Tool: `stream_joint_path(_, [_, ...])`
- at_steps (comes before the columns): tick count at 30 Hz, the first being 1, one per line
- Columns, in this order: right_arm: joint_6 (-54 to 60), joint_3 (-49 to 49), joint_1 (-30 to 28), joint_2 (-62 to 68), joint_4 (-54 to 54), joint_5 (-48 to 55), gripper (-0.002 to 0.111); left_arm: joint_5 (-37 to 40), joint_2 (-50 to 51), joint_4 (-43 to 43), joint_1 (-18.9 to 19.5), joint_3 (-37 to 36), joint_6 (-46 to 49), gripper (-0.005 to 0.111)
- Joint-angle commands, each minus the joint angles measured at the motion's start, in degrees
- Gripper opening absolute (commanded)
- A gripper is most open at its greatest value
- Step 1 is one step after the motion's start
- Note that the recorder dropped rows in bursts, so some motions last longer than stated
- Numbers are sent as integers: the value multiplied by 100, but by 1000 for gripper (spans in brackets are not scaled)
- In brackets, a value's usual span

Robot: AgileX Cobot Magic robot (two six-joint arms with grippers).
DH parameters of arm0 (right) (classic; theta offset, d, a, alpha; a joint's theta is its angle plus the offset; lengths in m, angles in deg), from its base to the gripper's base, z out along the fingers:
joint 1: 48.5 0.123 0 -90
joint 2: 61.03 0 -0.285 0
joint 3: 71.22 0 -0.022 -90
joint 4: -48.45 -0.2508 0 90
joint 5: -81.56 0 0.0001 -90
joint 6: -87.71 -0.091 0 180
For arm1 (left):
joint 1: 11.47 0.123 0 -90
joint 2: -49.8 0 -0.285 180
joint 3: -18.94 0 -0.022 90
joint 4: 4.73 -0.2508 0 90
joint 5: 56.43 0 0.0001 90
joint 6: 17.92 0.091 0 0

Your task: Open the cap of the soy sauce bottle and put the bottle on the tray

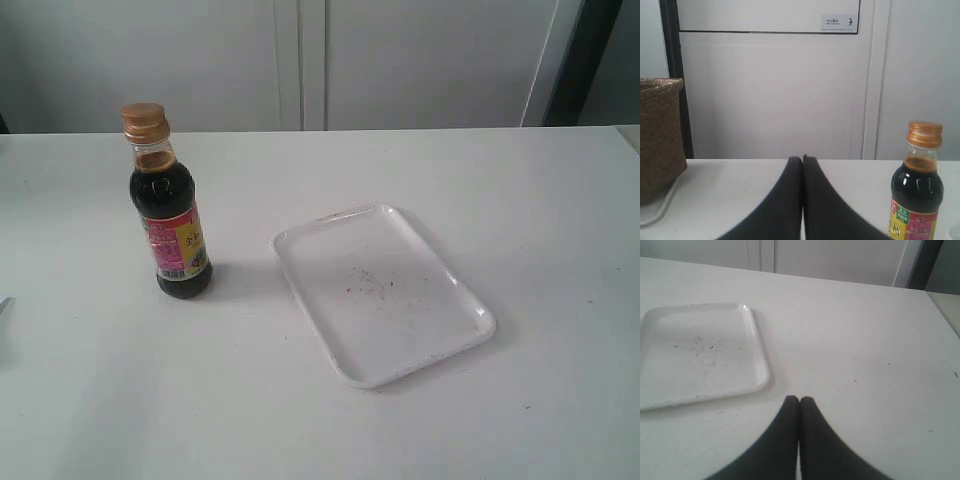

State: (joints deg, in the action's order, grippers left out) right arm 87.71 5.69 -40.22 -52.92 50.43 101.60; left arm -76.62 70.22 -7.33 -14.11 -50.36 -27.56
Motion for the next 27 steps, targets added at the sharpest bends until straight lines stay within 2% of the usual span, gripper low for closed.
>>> stream_joint_path(1, [0,30,-35,-32,16,-10,0,-493,608,-409,26,262,-365,0])
stream_joint_path(7, [0,30,-35,-32,16,-10,0,-948,1454,-1168,26,580,-941,0])
stream_joint_path(11, [0,30,-35,-32,5,-10,0,-1586,2347,-1655,26,910,-1306,0])
stream_joint_path(13, [0,30,-35,-32,5,-10,0,-1873,2830,-2192,26,1125,-1733,0])
stream_joint_path(17, [0,30,-35,-32,5,-10,0,-3057,3720,-2584,26,1421,-2072,0])
stream_joint_path(20, [0,30,-35,-32,5,-10,0,-3338,4131,-3094,26,1701,-2494,1])
stream_joint_path(22, [0,30,-35,-32,5,-10,0,-3539,4353,-3336,26,1861,-2710,15])
stream_joint_path(25, [0,30,-35,-32,5,-10,0,-3686,4671,-3476,26,2114,-2924,51])
stream_joint_path(27, [0,30,-35,-32,5,-10,0,-3854,4813,-3500,15,2222,-2924,68])
